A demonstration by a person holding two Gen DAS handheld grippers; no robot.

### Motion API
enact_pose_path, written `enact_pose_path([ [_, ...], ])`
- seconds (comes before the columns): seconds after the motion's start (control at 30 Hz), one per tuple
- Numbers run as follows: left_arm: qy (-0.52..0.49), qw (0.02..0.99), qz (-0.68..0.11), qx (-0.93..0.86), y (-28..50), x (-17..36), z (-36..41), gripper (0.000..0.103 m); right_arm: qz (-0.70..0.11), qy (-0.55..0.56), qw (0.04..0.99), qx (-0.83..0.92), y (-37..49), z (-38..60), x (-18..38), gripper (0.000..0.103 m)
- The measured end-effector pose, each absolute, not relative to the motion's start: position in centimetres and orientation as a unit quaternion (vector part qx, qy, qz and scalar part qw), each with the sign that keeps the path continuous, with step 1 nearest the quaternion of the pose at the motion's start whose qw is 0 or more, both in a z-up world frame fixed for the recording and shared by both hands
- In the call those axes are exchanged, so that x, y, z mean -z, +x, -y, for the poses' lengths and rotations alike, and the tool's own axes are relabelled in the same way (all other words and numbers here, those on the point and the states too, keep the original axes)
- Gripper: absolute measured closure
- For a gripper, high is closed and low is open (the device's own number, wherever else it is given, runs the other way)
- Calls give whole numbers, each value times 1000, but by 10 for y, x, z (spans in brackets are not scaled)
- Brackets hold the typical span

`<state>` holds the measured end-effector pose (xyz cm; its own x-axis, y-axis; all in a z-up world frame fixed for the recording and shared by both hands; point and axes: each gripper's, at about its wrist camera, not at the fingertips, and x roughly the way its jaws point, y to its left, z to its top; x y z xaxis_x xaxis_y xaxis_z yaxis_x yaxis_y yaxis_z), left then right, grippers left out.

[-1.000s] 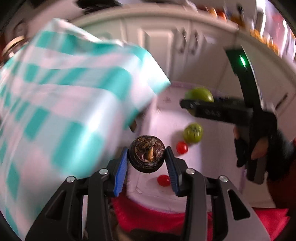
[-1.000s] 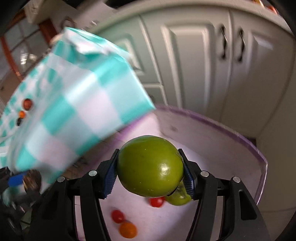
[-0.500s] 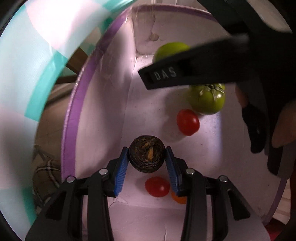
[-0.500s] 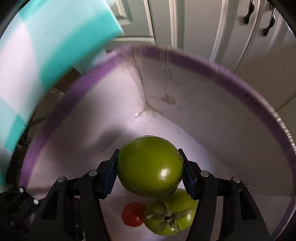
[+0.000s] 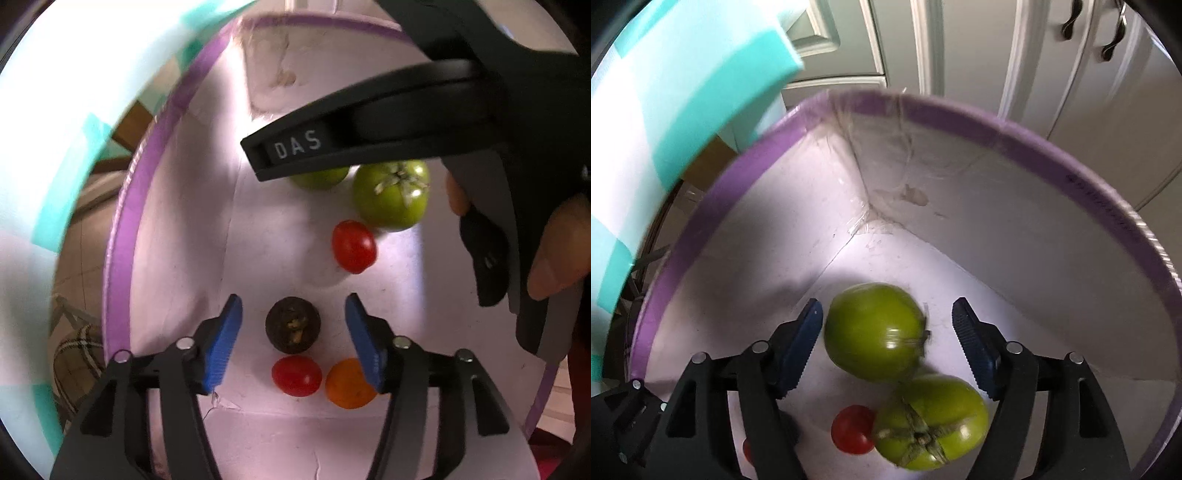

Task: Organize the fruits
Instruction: 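Move both open tools back over the produce on the tablecloth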

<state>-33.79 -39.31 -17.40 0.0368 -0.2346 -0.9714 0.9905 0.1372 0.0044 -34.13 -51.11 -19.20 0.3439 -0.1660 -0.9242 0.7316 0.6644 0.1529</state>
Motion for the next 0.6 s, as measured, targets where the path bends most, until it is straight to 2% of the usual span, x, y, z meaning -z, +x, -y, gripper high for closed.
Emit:
enact_pose_path([
  [0.13,373,616,-416,556,-346,136,367,28,-455,299,783,300,-360,506,163,32],
  [0.3,298,682,-334,578,-340,64,321,26,-391,301,812,311,-393,497,108,30],
  [0.4,231,746,-294,552,-308,9,280,20,-348,293,836,307,-403,497,69,28],
  [0.47,170,802,-270,506,-268,-33,247,5,-321,283,854,297,-403,492,40,23],
  [0.5,149,821,-264,484,-259,-44,232,3,-306,276,864,289,-401,477,31,22],
  [0.57,105,866,-257,417,-220,-66,192,2,-282,261,885,265,-390,459,4,20],
  [0.6,95,875,-260,398,-202,-72,175,2,-274,253,893,251,-384,447,-6,15],
])
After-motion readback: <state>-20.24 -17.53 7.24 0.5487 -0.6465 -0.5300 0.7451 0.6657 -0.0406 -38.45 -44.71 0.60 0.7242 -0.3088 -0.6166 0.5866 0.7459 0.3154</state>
